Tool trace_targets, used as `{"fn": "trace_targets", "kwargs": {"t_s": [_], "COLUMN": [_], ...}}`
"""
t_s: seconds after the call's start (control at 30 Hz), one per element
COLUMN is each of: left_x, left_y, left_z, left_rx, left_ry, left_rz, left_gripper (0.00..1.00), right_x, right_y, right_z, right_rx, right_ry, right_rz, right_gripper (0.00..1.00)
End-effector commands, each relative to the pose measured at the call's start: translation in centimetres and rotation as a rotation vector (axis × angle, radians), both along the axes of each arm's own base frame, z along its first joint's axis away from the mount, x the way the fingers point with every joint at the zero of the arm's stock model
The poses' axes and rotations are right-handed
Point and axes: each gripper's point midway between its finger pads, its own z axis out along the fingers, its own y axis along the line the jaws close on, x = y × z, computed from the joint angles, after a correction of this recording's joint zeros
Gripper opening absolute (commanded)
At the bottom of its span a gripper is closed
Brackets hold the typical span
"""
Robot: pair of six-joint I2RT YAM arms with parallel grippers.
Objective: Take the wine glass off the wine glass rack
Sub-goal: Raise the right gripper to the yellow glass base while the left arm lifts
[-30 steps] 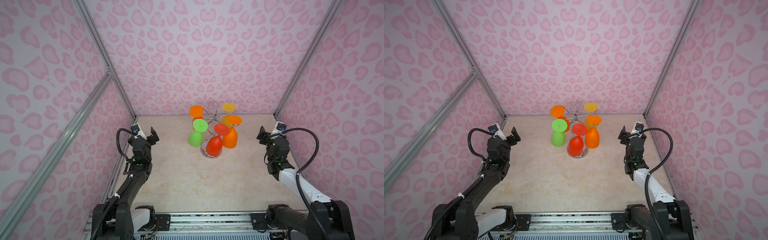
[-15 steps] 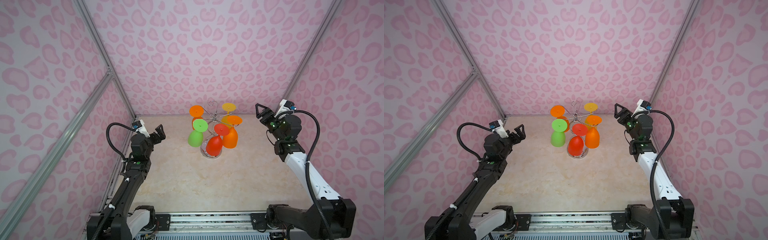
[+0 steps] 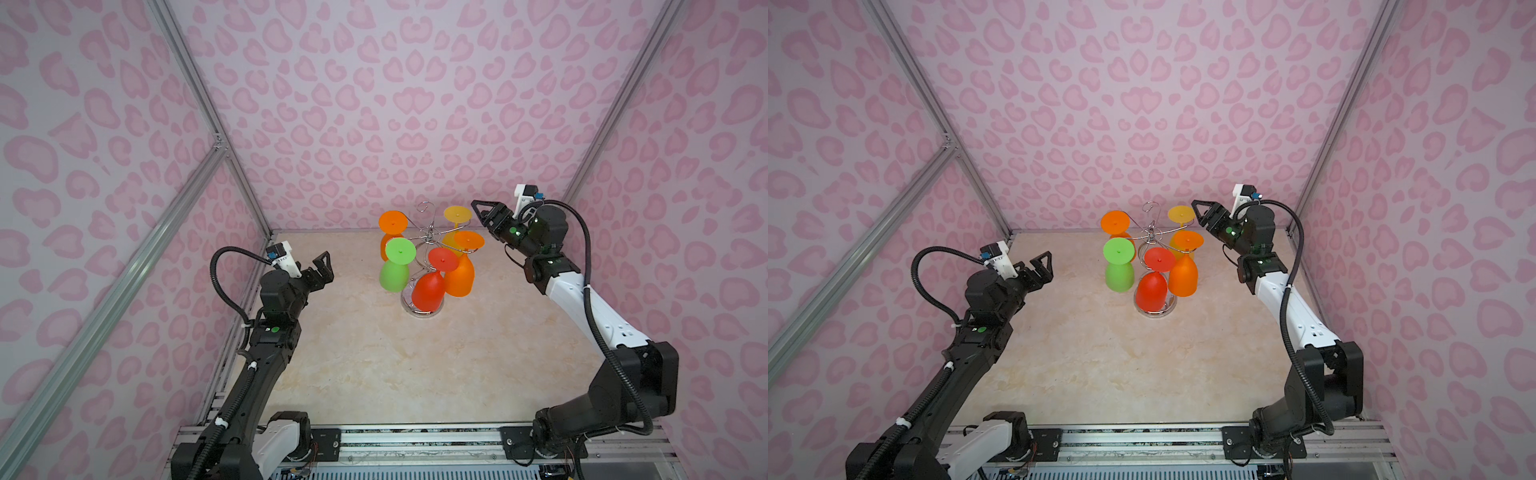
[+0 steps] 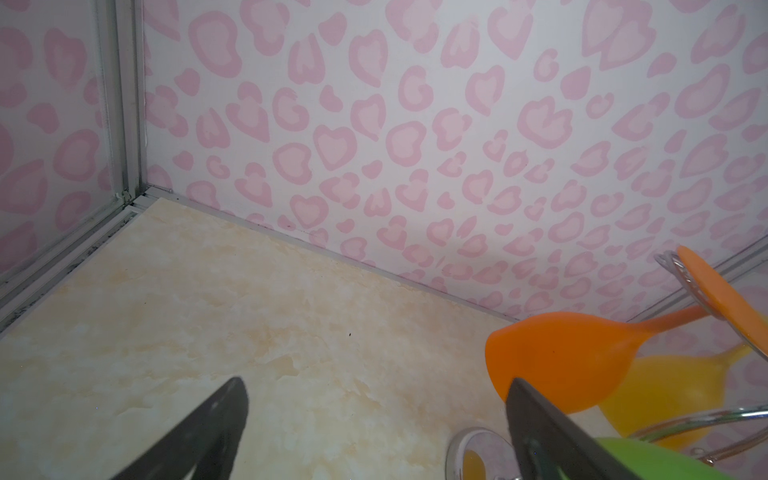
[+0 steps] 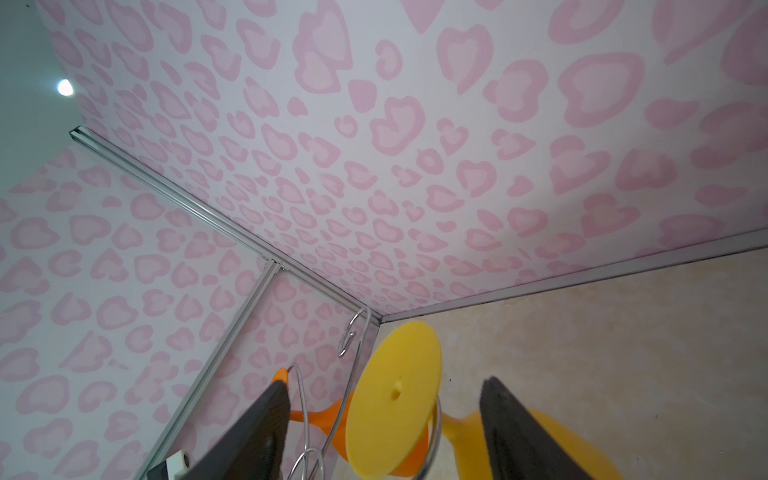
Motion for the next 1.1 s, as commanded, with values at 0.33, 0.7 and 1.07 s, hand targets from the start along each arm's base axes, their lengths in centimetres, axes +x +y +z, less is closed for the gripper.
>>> {"fn": "trace_targets", "kwargs": {"t_s": [0.33, 0.7, 1.07], "left_x": [0.3, 0.3, 0.3], "left_y": [0.1, 0.4, 0.6], "left_z": [-0.8, -1.0, -1.2], "left_rx": [0.004, 0.023, 0.031], "left_ry": [0.016, 0.022, 0.031], "left_rz": [0.007, 0.025, 0.033], "left_gripper": [0.98, 0.98, 0.98], "right_x": [1.1, 1.3, 1.4], "right_y": [2.6, 3.0, 3.0], "right_z": [-1.5, -1.6, -1.6], "right_rx": [-0.049, -0.052, -0.055], "right_ry": [0.024, 0.024, 0.027], "right_rz": [0.064, 0.075, 0.078], "right_gripper": [0.67, 0.54, 0.38]}}
